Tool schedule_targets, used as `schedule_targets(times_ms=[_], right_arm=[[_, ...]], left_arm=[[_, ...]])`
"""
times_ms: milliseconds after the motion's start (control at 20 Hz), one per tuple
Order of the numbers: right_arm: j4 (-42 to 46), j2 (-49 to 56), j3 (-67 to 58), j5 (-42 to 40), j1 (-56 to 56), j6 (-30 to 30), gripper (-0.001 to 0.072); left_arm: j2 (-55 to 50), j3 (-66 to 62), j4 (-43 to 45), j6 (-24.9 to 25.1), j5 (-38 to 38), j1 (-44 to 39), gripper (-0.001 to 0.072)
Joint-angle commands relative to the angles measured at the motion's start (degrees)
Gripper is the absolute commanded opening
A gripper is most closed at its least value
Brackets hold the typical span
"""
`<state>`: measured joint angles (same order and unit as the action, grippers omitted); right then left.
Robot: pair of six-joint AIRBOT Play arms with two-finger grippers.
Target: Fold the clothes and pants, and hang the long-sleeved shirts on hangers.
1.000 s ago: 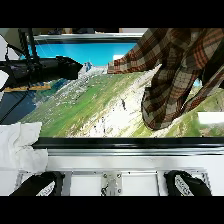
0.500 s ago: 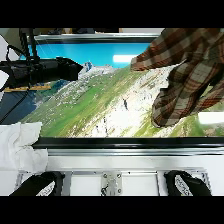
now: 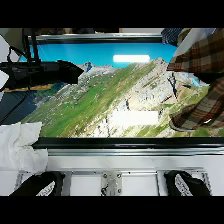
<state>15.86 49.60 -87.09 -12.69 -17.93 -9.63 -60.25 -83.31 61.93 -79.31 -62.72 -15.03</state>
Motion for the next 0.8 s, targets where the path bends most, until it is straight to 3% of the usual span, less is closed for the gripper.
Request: schedule_targets(times_ms=[0,350,750], right_arm=[[2.1,0.3,-0.1,-3.4,-5.9,-1.5,0.0020],[2.3,3.6,-4.3,-1.2,-21.6,3.6,0.0020],[4.5,9.6,-11.5,1.1,-26.7,3.8,0.0020]], left_arm=[[0.0,0.0,0.0,0.0,-2.7,0.0,0.0020],[0.0,0.0,0.0,0.0,-3.8,0.0,0.0020],[0.0,0.0,0.0,-0.2,-5.4,0.0,0.0020]])
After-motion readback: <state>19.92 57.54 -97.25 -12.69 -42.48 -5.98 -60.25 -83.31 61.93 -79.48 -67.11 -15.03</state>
